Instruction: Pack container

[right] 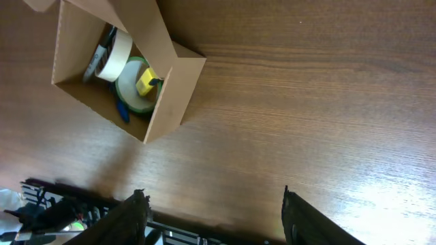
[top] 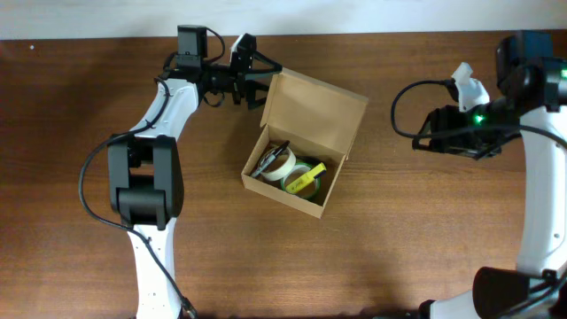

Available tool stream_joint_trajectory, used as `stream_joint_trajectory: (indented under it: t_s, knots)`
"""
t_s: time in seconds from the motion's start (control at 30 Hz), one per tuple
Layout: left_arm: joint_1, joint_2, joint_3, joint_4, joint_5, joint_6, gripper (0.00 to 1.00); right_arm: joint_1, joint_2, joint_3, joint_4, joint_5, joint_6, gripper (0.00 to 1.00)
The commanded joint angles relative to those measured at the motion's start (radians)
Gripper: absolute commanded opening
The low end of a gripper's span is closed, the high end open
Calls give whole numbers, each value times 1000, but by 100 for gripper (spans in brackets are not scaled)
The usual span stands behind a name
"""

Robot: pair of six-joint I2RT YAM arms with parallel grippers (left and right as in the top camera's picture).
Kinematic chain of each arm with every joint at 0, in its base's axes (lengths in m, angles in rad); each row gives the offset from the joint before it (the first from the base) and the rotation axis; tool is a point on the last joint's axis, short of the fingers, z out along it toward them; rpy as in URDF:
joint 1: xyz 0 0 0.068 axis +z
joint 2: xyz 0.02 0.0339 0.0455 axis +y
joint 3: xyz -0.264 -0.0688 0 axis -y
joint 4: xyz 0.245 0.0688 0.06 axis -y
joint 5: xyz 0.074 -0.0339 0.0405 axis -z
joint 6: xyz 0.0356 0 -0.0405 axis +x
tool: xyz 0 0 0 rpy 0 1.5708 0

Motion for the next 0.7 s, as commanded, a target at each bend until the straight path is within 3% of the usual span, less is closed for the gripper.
stream_joint_trajectory:
  t_s: [0.0, 0.47, 0.57, 0.67]
  knots:
    - [-2, -109, 8, 1, 25, -1, 93, -8, -13, 16, -6, 2, 7, 65]
    - [-2, -267, 8, -61, 25, 5, 93, -8, -13, 15, -6, 2, 7, 66]
    - [-5, -278, 8, -152, 25, 66, 93, -8, -16, 15, -6, 2, 7, 66]
    - [-5, -280, 8, -331, 25, 207, 93, -8, -21, 15, -6, 2, 7, 66]
